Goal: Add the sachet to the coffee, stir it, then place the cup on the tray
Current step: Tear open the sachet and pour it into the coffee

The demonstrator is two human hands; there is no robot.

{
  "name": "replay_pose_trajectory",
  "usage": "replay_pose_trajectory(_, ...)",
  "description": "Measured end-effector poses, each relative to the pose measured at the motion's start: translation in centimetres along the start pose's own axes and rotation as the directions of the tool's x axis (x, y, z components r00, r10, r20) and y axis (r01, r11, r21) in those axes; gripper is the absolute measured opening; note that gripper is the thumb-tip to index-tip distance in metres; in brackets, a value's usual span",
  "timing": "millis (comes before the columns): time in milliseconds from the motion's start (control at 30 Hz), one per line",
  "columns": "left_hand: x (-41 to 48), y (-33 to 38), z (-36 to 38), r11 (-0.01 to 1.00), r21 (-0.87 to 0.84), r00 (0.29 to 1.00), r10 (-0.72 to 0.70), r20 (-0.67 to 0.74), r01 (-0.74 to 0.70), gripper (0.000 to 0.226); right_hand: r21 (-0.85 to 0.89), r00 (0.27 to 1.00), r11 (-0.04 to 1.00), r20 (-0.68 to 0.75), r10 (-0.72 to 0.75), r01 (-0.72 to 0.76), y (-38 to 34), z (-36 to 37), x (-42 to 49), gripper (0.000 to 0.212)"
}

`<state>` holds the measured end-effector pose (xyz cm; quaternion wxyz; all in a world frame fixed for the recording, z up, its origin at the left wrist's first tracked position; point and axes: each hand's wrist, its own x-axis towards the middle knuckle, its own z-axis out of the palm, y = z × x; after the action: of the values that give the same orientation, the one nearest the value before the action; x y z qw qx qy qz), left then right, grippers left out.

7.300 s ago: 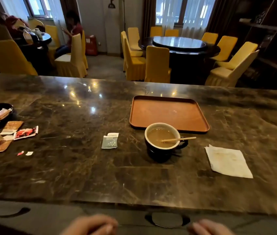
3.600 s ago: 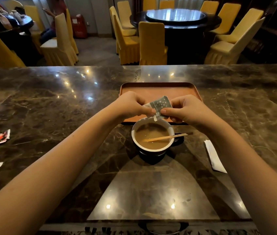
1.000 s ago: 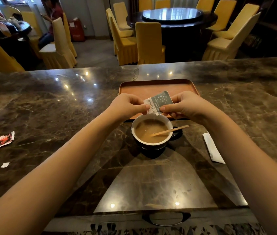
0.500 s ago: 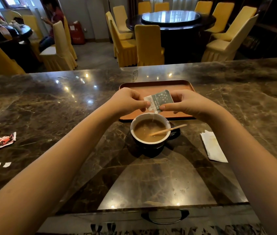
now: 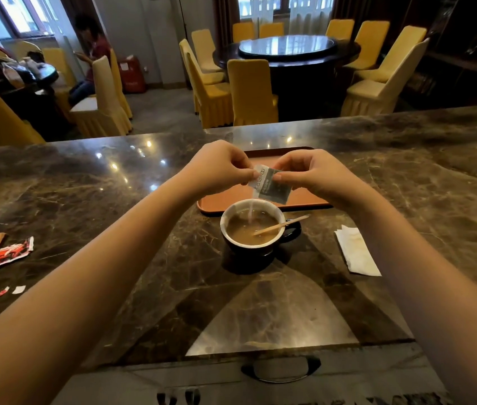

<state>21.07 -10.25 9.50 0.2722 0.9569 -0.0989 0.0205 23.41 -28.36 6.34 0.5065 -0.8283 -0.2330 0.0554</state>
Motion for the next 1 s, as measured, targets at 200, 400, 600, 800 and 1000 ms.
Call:
replay_pose_trajectory(200, -2.2, -1.3, 1.5, 0.994, -0.104, 0.973, -0.049, -0.226, 0.026, 0.021, 0.145, 0.987, 0.989, -0.155, 0.029, -0.007, 0.2, 0.4, -1.1, 0.019)
replay_pose_trajectory(400, -3.6, -0.2, 2.5, 0.962, -0.265, 0.979, -0.111, -0.169, 0.063, 0.018, 0.255, 0.98, 0.967, -0.192, 0.046, 0.005, -0.7, 1.4, -2.4, 0.02)
replay_pose_trajectory(600, -4.7, 0.6, 1.9, 0.944, -0.33, 0.967, -0.099, -0.233, 0.017, 0.011, 0.235, 0.978, 0.971, -0.21, 0.012, 0.039, -1.8, 1.5, -3.7, 0.017)
replay_pose_trajectory(800, -5.8, 1.2, 1.7, 0.94, -0.341, 0.965, -0.079, -0.249, -0.011, 0.011, 0.156, 0.966, 0.982, -0.252, -0.064, 0.105, -2.9, 1.5, -5.2, 0.005)
replay_pose_trajectory(1000, -7.1, 1.8, 1.6, 0.91, -0.414, 0.967, -0.077, -0.244, -0.032, 0.012, 0.077, 0.94, 0.989, -0.33, -0.092, 0.123, -3.4, 1.9, -6.1, 0.007)
